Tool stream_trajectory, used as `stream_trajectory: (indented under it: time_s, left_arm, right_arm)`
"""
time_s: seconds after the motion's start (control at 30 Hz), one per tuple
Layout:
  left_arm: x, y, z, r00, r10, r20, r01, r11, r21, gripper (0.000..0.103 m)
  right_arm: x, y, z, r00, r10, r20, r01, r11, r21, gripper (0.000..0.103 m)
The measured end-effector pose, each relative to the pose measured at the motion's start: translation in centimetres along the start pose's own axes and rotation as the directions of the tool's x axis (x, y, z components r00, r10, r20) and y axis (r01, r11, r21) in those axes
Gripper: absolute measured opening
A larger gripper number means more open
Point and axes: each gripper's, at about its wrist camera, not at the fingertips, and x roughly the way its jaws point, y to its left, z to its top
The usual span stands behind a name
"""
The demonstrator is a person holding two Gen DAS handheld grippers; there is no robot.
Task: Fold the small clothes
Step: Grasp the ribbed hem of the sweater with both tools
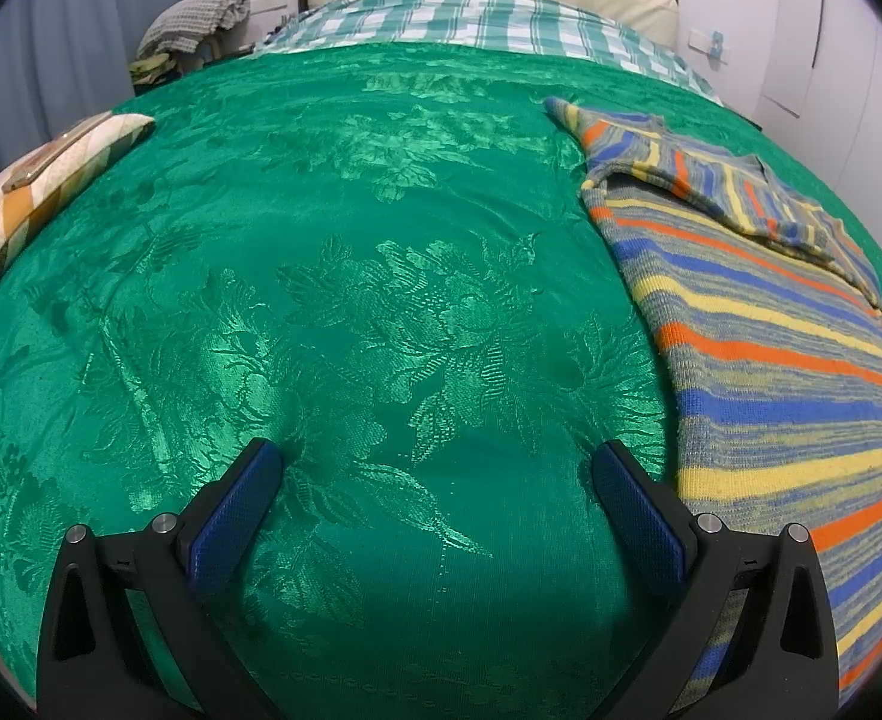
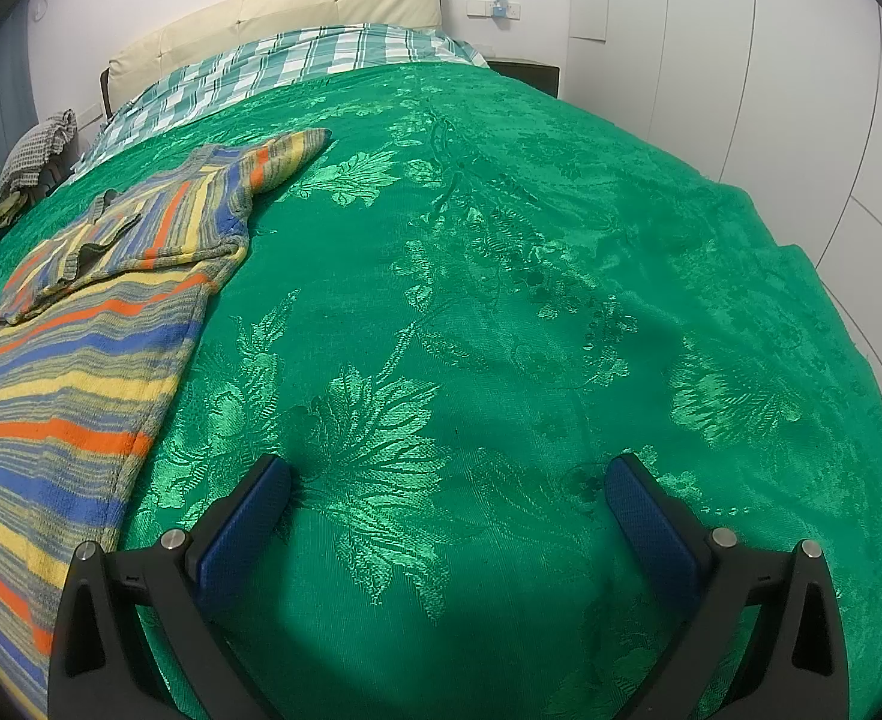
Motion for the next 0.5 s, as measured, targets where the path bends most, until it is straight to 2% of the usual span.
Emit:
stream_trajectory:
  time_s: [0.13, 0.23, 0.3, 0.37, 0.43, 0.5]
  left_arm:
    - [0.0, 0.1, 0.1, 1.0, -0.012, -0.004, 0.012, 1.0, -0.005, 0.103]
    - [-0.2, 0.6, 0.6, 0.998, -0.05, -0.037, 0.05, 0.999, -0.004, 0.103]
    - [-1.2, 1.5, 1.4, 0.991, -0.082, -0.101, 0.082, 0.997, -0.007, 0.101]
    - [-2.9, 2.7, 1.5, 0.986, -0.115, -0.12, 0.107, 0.991, -0.078, 0.101]
    - [-4.9, 3.4, 0.8, 0.967, -0.206, -0.148, 0.184, 0.971, -0.152, 0.101]
    - [-6.4, 2.6, -0.8, 0.939, -0.286, -0.192, 0.257, 0.953, -0.162, 0.101]
  right_arm:
    - [0.1, 0.0, 0.0, 1.0, -0.003, -0.002, 0.003, 1.0, -0.003, 0.103]
    - [0.2, 0.1, 0.3, 1.0, -0.005, -0.019, 0.005, 1.0, -0.011, 0.103]
    - [0.3, 0.0, 0.8, 0.999, 0.007, -0.052, -0.009, 1.0, -0.03, 0.103]
    - [-0.2, -0.3, 1.6, 0.99, 0.055, -0.13, -0.065, 0.995, -0.078, 0.103]
    - [-1.6, -1.0, 1.8, 0.976, 0.117, -0.181, -0.128, 0.991, -0.05, 0.101]
    - [-4.5, -1.7, 1.1, 0.955, 0.213, -0.204, -0.218, 0.976, 0.0, 0.099]
